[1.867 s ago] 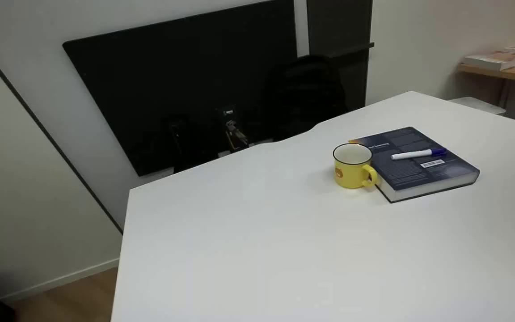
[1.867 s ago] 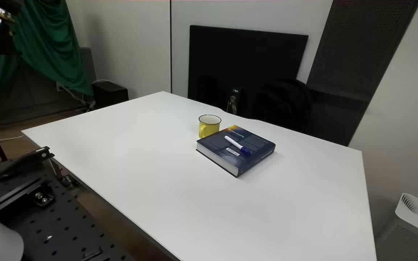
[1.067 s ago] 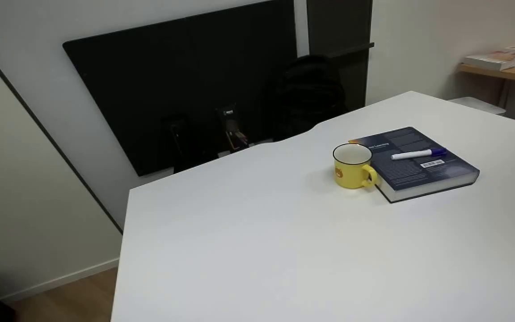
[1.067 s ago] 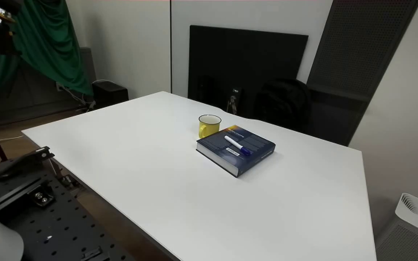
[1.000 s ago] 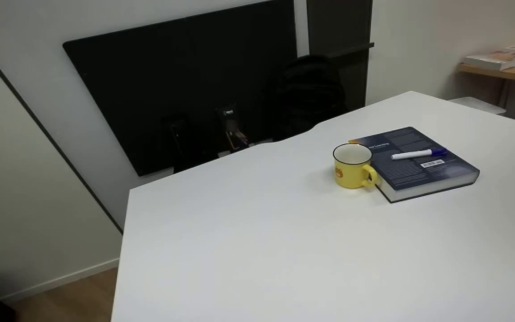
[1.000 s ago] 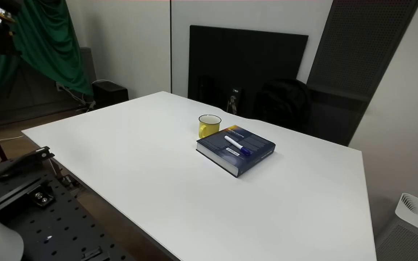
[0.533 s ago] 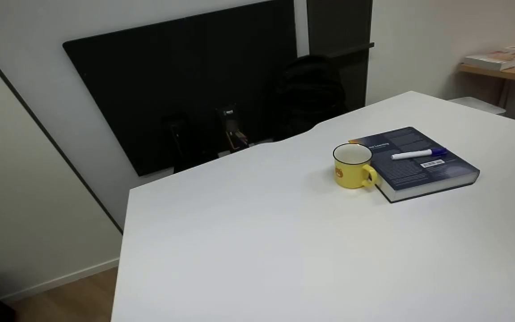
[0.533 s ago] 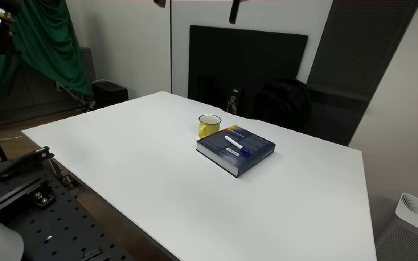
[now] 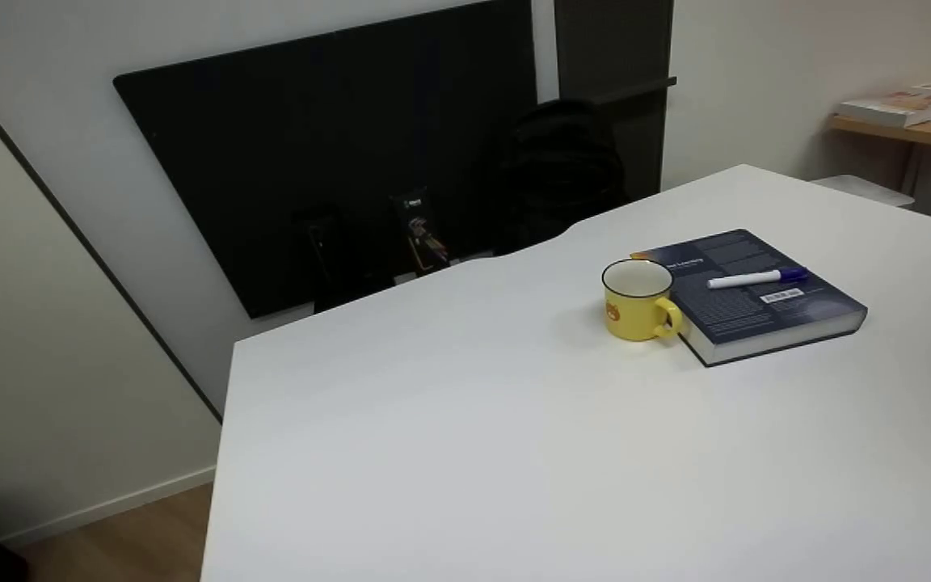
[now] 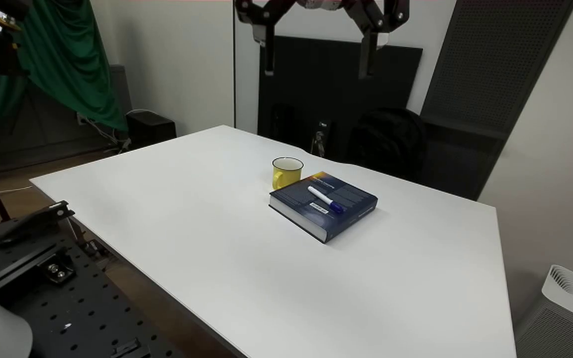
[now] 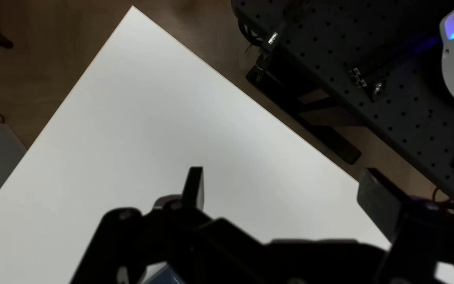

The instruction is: Put the marker in the cup

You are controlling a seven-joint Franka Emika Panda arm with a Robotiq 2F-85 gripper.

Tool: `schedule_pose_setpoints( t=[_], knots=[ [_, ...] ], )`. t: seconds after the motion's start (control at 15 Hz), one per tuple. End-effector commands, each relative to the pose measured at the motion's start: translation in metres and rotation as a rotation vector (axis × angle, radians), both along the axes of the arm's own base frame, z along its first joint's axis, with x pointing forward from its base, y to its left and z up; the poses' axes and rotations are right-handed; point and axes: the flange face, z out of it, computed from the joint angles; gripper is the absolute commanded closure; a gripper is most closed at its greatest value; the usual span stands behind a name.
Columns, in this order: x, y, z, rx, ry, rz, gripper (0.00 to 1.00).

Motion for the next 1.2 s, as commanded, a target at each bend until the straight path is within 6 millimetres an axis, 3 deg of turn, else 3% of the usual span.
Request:
schedule_pose_setpoints(
  t=[0.0,0.2,0.27,0.67,1.13],
  knots=[
    [0.000,0.000,0.001,0.000,0.000,0.002,0.00],
    [0.000,0.000,0.001,0.000,0.001,0.007,0.00],
    [0.009,-0.002,-0.002,-0.015,0.003,0.037,0.00],
    [0.094,-0.029,-0.043,-0.049,0.066,0.194,0.00],
    [0.209,-0.066,-0.093,-0.069,0.102,0.304,0.00]
  ],
)
